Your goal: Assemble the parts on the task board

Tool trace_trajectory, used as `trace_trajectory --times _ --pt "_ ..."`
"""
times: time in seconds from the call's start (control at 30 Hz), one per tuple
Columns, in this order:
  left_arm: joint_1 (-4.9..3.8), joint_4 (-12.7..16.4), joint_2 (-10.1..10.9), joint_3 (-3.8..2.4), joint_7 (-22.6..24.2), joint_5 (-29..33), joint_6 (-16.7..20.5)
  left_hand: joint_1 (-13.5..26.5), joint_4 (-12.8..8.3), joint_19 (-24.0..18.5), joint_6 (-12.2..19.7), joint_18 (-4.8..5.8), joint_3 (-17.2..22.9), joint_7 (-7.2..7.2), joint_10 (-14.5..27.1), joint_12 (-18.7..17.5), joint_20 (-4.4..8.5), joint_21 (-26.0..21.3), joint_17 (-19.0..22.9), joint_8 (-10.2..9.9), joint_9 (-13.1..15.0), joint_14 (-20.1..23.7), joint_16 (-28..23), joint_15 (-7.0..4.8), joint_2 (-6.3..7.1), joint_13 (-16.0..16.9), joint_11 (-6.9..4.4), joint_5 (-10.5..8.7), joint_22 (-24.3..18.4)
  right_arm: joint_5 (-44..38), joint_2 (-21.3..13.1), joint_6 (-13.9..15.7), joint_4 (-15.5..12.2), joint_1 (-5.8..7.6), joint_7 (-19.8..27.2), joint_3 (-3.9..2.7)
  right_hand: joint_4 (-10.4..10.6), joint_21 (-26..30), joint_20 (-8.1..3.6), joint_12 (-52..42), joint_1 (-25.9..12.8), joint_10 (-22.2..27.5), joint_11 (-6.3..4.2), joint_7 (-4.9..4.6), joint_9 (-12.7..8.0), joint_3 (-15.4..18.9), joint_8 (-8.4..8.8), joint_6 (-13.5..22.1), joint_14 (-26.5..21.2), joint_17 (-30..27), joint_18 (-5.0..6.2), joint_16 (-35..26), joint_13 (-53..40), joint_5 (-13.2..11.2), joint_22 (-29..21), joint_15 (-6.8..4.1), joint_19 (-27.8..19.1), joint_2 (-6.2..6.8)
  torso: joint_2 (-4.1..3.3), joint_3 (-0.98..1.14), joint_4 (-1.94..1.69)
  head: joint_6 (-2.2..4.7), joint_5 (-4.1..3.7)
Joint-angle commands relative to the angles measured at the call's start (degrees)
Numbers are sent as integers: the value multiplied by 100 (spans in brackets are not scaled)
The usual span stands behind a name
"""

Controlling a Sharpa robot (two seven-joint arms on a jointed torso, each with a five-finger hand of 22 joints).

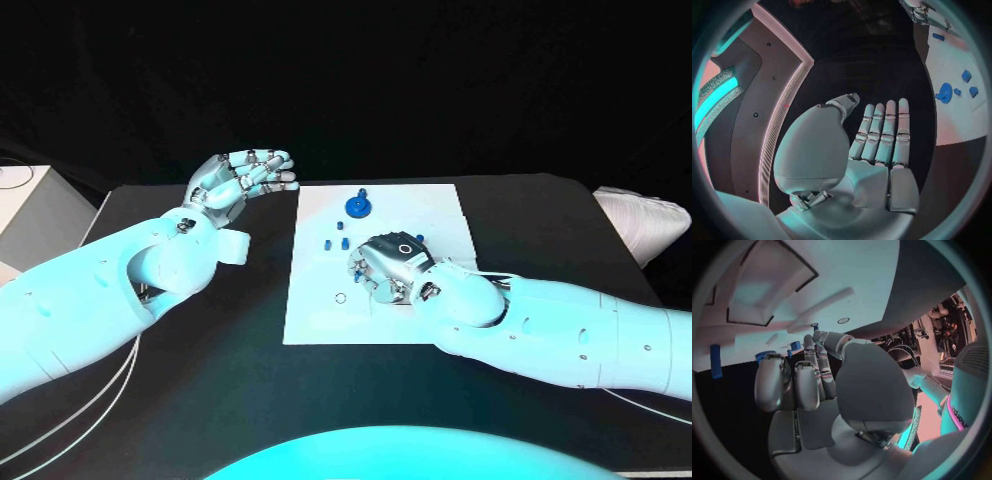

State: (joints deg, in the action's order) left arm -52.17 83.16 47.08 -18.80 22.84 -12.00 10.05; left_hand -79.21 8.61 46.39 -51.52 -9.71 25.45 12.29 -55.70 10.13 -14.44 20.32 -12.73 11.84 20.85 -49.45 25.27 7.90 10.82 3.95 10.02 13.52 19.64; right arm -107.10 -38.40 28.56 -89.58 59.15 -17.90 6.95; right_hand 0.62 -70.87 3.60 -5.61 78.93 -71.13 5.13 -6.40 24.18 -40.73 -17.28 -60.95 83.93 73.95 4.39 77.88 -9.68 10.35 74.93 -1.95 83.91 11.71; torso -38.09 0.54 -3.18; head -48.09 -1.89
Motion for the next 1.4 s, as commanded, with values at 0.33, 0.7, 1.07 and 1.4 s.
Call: trace_trajectory --times 0.33,0.7,1.07,1.4 --pt "6 -4 2 -5 35 32 -55 -49 -6 67 14 -66 -46 17 46 -9 -3 -52 -15 17 -8 13 -13 26 -24 9 10 -12 -17 -144 -5 -51 15 -5 -4 -1 -2 -15 -28 -17 10 -313 -263 -6 8 -51 -18 -34 312 6 -62 -19 -5 26 274 -24 160 -37 -4 -3 5 -29 14" --pt "6 -10 6 -5 31 28 -63 -49 -6 67 14 -66 -46 17 46 -9 -3 -52 -15 17 -8 13 -13 26 -24 9 10 -12 -17 -153 67 -332 136 -10 -10 16 -4 -9 -27 -14 4 -315 -262 -8 10 -53 -17 -35 312 1 -61 -22 -5 26 271 -23 158 -35 -6 -4 0 -80 20" --pt "6 -18 -1 -5 29 26 -71 -49 -6 67 14 -66 -46 17 46 -9 -3 -52 -15 17 -8 13 -13 26 -24 9 10 -12 -17 -162 175 -428 243 -43 -5 49 -4 -9 -27 -14 4 -315 -262 -8 10 -53 -17 -35 312 1 -61 -22 -5 26 271 -23 158 -35 0 -3 3 -119 43" --pt "6 -24 4 -5 19 25 -96 -61 -1 77 18 -65 -59 19 54 -3 -3 -69 -23 20 -10 22 -12 27 -32 11 11 -10 -30 -76 133 -275 195 -53 327 63 84 298 43 188 -336 -77 -158 -92 -19 167 162 218 273 -148 -8 -110 58 32 102 66 55 244 5 -5 5 -123 52"
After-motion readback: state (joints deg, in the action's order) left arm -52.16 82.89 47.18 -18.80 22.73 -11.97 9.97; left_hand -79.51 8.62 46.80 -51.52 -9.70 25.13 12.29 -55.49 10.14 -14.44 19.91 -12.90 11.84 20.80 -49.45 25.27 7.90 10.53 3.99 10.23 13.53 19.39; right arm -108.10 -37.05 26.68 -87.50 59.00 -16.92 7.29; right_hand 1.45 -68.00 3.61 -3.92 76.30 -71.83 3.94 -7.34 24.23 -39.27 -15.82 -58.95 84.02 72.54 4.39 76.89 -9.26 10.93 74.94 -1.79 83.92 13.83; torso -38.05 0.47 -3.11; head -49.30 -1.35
